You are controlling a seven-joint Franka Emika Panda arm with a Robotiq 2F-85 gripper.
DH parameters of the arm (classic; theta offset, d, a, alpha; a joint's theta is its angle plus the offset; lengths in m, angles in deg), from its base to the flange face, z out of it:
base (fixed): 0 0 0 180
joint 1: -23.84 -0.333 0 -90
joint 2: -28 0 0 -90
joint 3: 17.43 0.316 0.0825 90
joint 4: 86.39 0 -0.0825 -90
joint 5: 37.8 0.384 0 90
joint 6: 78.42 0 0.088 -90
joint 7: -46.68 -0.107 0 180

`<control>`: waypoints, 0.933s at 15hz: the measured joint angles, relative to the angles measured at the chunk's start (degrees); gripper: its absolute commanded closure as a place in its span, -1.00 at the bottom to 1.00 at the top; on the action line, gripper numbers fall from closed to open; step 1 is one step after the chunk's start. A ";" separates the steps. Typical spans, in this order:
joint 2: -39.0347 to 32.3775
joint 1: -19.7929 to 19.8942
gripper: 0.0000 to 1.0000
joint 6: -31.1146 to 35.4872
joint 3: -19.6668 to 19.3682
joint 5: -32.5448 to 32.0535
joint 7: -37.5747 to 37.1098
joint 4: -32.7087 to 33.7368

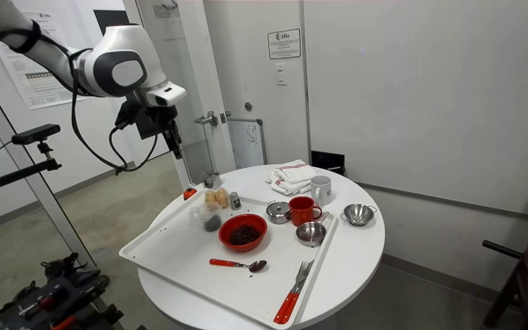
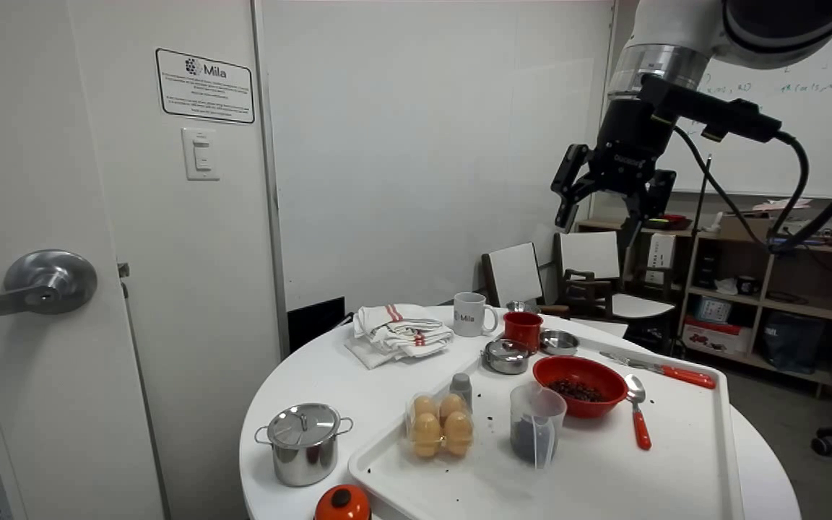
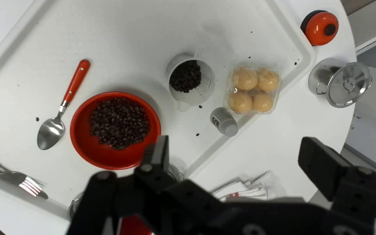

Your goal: Pour some contents of the jug into the red bowl

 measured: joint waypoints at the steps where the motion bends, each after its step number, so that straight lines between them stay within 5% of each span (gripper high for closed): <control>1: 0.00 -0.14 -1.00 -0.02 -0.18 0.01 0.03 0.01; 14: -17.45 -3.49 -1.00 -11.04 -2.30 1.21 0.03 13.10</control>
